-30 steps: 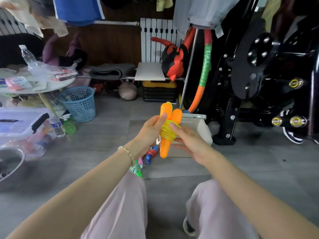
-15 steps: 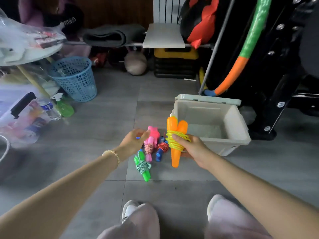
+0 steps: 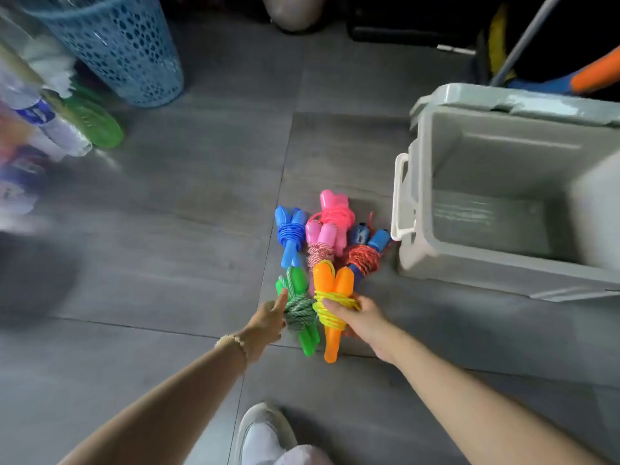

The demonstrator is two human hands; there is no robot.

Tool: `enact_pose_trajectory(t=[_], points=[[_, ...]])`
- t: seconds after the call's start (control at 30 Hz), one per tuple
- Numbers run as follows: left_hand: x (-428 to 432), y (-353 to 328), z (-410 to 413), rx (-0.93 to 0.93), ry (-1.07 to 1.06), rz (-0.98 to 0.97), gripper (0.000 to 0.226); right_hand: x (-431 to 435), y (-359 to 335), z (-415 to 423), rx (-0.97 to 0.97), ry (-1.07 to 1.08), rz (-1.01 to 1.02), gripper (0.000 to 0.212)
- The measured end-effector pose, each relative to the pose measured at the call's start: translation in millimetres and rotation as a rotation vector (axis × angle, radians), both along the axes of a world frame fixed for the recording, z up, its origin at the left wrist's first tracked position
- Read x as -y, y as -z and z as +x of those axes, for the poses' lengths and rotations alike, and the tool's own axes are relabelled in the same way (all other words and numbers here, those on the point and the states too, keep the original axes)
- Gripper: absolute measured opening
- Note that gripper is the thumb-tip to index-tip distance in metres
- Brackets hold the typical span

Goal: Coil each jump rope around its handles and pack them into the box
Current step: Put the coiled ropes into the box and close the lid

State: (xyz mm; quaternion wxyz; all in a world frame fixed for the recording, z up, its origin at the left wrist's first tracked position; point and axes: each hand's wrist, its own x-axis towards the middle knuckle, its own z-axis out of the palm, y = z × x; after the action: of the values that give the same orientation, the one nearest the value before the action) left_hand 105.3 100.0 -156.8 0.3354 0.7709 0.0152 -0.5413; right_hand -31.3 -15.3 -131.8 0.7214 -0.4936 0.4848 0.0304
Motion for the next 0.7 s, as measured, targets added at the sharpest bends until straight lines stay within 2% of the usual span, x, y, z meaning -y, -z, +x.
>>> enact_pose_trajectory(t=[0.07,0.13,0.2,0.27,0.33,0.4,0.47,0.53,0.63,0.7], points=[[4.7,6.3,-3.8,-0.019,-0.073,-0.044,0.039,-3.2,9.4,6.4,0.018,0.005,0.060,0.038],[7.2,-0.6,-7.4,-0.073,-0.144,-0.075,0.035,-5.5,8.2,11.0,0.047,-0.008,0.091,0.031],[5.8,-13.8,-7.4,-0.084,-0.164,-0.119,0.032,-3.1,-3.2,12.7,0.047,-0.028,0.108,0.040],[6.8,-30.7,1.4,-0.001,-0.109,-0.155,0.030,6.2,-21.0,14.2,0.079,-0.051,0.151,0.046],[13.5,-60.2,13.6,0.146,-0.012,-0.172,0.034,19.5,-52.7,15.6,0.127,-0.092,0.162,0.039],[27.9,-101.0,24.3,0.249,0.053,-0.233,0.050,37.0,-93.0,14.6,0.181,-0.112,0.125,0.039],[50.4,-149.4,30.3,0.306,0.093,-0.337,0.049,61.7,-141.2,8.4,0.249,-0.113,0.067,0.043],[78.9,-194.7,34.5,0.344,0.117,-0.441,0.053,94.1,-188.4,-3.6,0.298,-0.098,-0.024,0.035],[131.0,-246.1,28.3,0.384,0.167,-0.588,0.081,153.1,-242.9,-30.7,0.352,0.005,-0.173,0.023],[171.5,-258.9,16.5,0.365,0.226,-0.636,0.074,193.0,-260.8,-51.6,0.361,0.063,-0.263,0.037]])
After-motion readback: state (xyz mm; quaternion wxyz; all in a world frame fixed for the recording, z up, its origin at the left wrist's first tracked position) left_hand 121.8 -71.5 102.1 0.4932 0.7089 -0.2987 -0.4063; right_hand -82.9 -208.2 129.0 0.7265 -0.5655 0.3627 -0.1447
